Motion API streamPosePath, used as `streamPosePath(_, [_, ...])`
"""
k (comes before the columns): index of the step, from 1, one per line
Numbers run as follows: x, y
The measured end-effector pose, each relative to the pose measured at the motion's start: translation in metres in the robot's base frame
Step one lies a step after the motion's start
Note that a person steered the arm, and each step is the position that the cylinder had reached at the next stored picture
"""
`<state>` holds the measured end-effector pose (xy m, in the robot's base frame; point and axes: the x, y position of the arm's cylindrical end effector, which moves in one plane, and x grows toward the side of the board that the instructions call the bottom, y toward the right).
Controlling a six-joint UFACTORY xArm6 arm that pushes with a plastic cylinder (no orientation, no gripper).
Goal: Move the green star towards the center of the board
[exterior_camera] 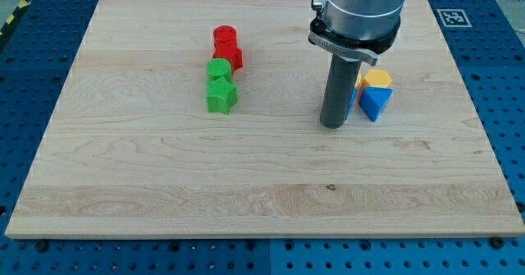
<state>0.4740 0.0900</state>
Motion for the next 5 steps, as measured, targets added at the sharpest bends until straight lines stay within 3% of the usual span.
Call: streamPosePath(5, [0.032,-0.043])
